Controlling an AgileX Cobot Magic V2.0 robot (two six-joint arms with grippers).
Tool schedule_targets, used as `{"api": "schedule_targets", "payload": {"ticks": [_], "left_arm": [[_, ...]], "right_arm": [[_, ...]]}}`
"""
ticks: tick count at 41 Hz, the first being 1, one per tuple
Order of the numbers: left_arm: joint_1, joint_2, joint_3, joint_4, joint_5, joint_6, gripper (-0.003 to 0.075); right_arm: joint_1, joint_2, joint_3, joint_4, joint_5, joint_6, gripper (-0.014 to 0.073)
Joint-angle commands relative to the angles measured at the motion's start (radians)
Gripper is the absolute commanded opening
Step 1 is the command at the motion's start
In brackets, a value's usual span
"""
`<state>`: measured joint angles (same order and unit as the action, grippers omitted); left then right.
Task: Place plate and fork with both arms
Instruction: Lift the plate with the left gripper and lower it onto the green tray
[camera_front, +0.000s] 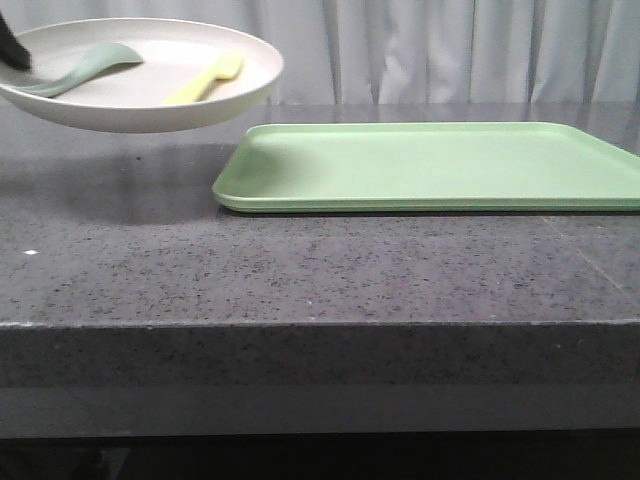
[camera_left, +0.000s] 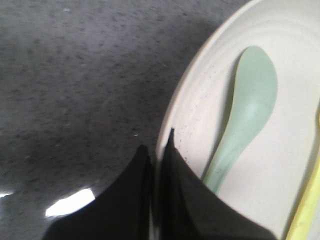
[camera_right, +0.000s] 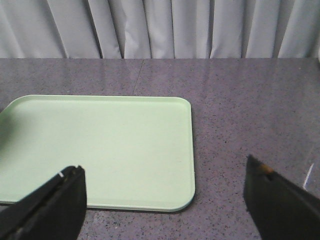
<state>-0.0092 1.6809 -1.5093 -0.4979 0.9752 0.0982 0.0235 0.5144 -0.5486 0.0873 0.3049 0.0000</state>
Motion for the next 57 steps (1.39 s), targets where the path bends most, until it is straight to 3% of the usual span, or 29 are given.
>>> {"api": "schedule_targets", "payload": {"ticks": [1,11,19,29,50,57], "left_arm": [[-0.095,0.008,-0.076,-0.065,-0.087,-0.042,-0.0018],[-0.299,0.193,-0.283,-0.065,-0.106,-0.126,-0.0018],[-0.395,0.343,-0.486,-0.063,-0.096,-0.182,-0.0018],[-0.413,0.467,-0.633,-0.063,-0.059,-0.27,-0.0018],[-0.413,0.49,-0.638,-0.032,-0.025,-0.282,-0.0013],[-0.413,0.49,-0.638,-0.03,-0.025,-0.282,0.0084]], "right_arm": [[0.001,0.01,-0.035,-0.011,-0.076,0.0,0.0654],[0.001,0.01,-0.035,-0.011,-0.074,0.0,0.0654],[0.001,0.01,-0.035,-0.011,-0.062,0.0,0.0654],[0.001,0.01,-0.035,-0.011,-0.046,0.0,0.0654],[0.001,0.01,-0.035,-0.011,-0.046,0.0,0.0654],[0.001,0.01,-0.035,-0.011,-0.046,0.0,0.0654]]}}
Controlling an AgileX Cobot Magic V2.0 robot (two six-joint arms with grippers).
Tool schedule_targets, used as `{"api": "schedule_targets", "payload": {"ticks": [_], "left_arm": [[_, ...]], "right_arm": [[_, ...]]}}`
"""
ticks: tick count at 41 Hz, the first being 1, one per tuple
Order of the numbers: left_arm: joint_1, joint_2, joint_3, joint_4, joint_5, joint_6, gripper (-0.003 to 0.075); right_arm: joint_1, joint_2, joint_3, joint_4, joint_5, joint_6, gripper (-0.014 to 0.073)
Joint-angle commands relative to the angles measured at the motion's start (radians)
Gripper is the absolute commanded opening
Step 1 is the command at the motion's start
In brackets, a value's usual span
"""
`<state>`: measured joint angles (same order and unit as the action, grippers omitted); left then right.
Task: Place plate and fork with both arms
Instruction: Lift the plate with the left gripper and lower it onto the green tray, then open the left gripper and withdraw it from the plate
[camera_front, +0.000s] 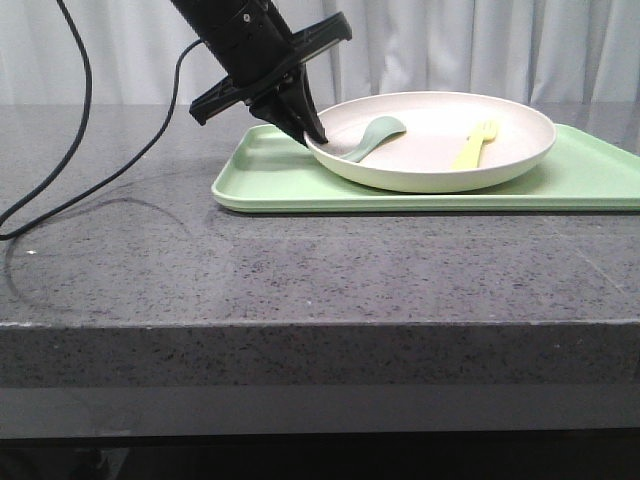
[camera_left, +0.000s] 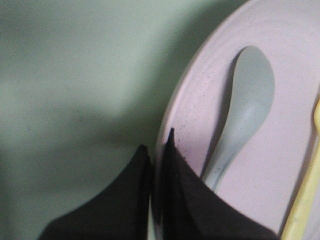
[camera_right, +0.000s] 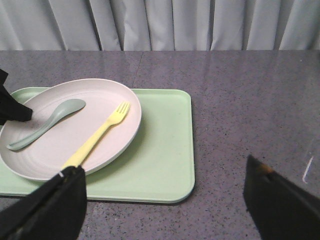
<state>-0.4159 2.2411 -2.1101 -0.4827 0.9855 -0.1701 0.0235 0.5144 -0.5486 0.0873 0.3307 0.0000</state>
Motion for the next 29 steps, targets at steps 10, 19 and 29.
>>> {"api": "schedule_targets", "payload": {"ticks": [10,19,29], "left_arm": [[-0.002,-0.074,-0.061,-0.045,0.002,0.018,0.0313],[0.012,-0.079,-0.235,-0.03,0.149,0.095,0.03],[0.008,-0.081,-0.317,0.1,0.285,0.095,-0.0015]], "right_arm": [[0.001,0.01,-0.035,-0.011,-0.072,0.0,0.0654],[0.001,0.01,-0.035,-0.011,-0.072,0.0,0.0654],[0.001,0.01,-0.035,-0.011,-0.072,0.0,0.0654]]}}
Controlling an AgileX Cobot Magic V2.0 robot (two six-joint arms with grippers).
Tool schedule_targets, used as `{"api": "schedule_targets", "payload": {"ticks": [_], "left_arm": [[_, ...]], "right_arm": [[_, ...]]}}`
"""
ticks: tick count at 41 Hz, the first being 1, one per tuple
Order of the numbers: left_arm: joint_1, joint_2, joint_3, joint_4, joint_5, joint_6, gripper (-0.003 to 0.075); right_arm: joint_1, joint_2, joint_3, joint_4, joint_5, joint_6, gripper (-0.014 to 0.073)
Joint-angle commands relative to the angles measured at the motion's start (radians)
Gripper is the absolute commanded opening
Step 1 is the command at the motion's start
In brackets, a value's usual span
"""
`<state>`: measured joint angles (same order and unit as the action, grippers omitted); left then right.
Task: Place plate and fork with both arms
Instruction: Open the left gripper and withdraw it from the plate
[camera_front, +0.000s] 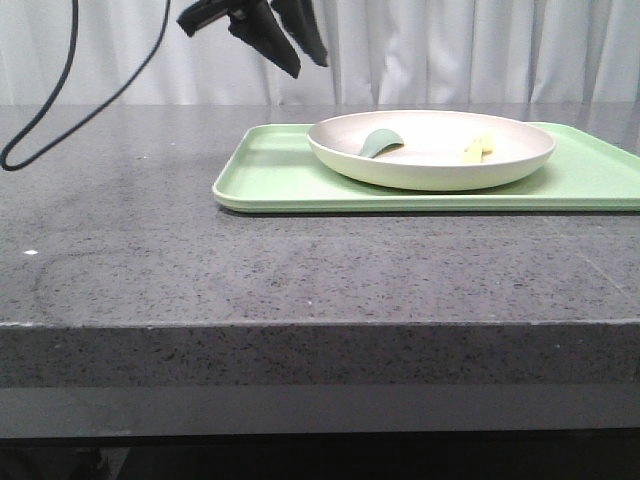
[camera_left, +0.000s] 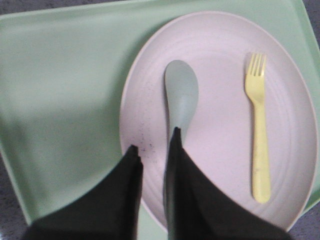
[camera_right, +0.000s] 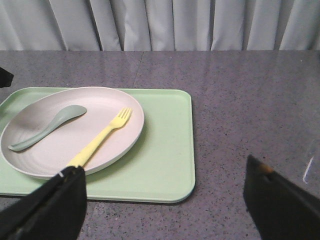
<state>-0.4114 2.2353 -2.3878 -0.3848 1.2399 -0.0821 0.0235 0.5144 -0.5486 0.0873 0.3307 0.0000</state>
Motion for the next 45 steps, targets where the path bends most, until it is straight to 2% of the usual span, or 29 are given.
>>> {"api": "schedule_targets", "payload": {"ticks": [1,8,12,21,26,37,45], "left_arm": [[0.004,-0.078,-0.039,0.002,0.031,0.007,-0.0017],[0.001,-0.105,-0.034,0.004,0.031,0.008,-0.0018],[0.0,-0.141,0.012,0.064,0.031,0.026,-0.0018],[0.004,-0.294,0.325,0.347,0.009,0.006,-0.0018],[0.035,-0.427,0.551,0.452,-0.107,-0.057,-0.0018],[0.13,-0.749,0.981,0.448,-0.437,-0.057,-0.0018],[0.142,-0.997,1.273,0.452,-0.711,-0.052,-0.0018]], "right_arm": [[0.001,0.01,-0.035,-0.011,-0.072,0.0,0.0654],[0.001,0.01,-0.035,-0.011,-0.072,0.0,0.0654],[0.001,0.01,-0.035,-0.011,-0.072,0.0,0.0654],[0.001,0.01,-0.035,-0.011,-0.072,0.0,0.0654],[0.001,0.01,-0.035,-0.011,-0.072,0.0,0.0654],[0.001,0.01,-0.035,-0.011,-0.072,0.0,0.0654],[0.001,0.01,-0.035,-0.011,-0.072,0.0,0.0654]]}}
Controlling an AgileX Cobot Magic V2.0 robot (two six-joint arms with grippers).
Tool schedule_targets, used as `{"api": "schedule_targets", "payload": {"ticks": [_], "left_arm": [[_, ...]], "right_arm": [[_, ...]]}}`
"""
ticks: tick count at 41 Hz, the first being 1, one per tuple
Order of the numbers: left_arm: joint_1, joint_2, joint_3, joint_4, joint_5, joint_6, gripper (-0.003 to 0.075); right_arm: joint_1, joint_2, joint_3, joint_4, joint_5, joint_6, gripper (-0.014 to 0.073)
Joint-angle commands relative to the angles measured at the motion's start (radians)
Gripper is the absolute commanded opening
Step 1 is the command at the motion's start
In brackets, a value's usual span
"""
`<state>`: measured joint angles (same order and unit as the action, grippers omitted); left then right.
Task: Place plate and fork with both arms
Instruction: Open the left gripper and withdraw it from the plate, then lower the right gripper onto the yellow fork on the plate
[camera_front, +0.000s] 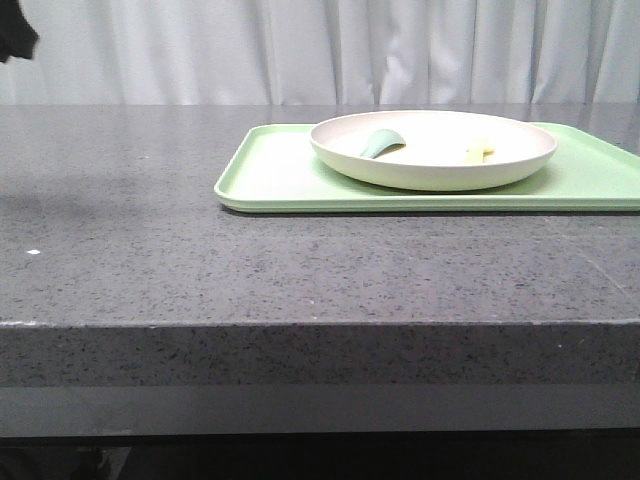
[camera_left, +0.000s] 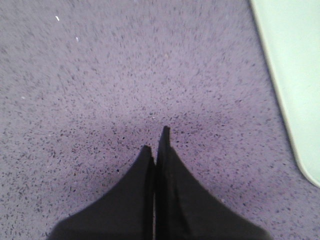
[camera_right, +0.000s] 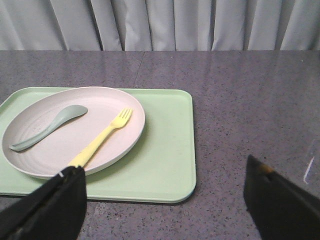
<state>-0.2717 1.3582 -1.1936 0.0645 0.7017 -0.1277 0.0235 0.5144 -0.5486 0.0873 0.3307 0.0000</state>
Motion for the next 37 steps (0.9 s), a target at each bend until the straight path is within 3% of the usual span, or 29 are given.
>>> {"api": "schedule_targets", "payload": {"ticks": [1,12,24,37], "left_arm": [[0.001,-0.157,0.11,0.002,-0.212,-0.007,-0.0018],[0.0,-0.537,0.468,0.002,-0.486,0.009,-0.0018],[0.0,-0.843,0.654,0.002,-0.5,0.009,-0.0018],[0.0,-0.87,0.689,0.002,-0.512,0.009,-0.0018]], "right_arm": [[0.001,0.012,-0.035,-0.011,-0.072,0.0,0.0654],[0.001,0.068,-0.035,-0.01,-0.087,0.0,0.0654],[0.05,0.295,-0.162,0.078,-0.032,0.0,0.0654],[0.249,0.67,-0.489,0.12,0.134,0.028,0.0654]]}}
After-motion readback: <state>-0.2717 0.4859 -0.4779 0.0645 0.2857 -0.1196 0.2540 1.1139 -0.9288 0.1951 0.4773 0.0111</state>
